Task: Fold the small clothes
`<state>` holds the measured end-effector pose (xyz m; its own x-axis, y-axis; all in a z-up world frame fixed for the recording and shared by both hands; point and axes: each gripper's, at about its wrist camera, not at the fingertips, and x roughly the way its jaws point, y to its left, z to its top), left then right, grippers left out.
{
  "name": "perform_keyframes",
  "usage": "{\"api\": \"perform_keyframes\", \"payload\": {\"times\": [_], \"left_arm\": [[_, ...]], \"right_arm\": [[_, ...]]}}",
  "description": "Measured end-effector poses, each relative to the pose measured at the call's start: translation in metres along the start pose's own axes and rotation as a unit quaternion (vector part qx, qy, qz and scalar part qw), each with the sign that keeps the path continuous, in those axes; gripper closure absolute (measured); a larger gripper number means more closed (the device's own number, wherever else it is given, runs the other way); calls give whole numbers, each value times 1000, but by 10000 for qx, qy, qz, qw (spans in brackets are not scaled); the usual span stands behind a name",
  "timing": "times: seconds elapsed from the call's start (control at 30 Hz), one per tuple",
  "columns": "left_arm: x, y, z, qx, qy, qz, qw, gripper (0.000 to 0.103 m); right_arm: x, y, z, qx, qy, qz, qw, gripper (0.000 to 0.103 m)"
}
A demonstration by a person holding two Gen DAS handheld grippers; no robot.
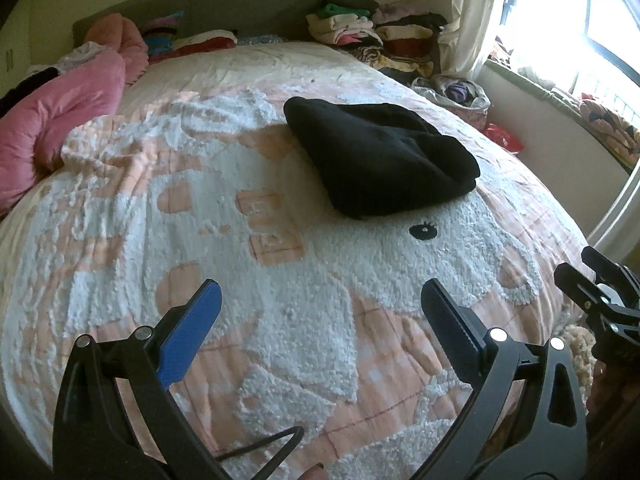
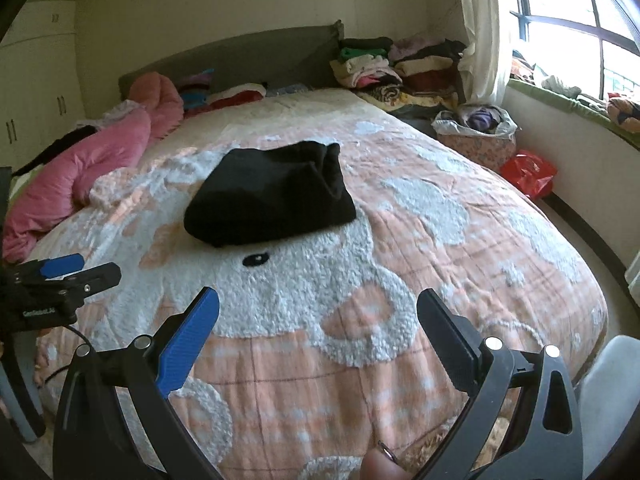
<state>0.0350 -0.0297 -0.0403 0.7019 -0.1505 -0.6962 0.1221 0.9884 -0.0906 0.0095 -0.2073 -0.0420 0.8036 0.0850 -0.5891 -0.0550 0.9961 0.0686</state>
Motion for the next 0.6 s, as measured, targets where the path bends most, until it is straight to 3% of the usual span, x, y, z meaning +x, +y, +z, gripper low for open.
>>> {"api": "perform_keyframes", "payload": {"times": [0.6], "left_arm": [[4, -4, -8, -54, 146, 13, 9999, 9]], "right_arm": [[0, -7, -4, 181, 47, -30, 9998, 4]]}}
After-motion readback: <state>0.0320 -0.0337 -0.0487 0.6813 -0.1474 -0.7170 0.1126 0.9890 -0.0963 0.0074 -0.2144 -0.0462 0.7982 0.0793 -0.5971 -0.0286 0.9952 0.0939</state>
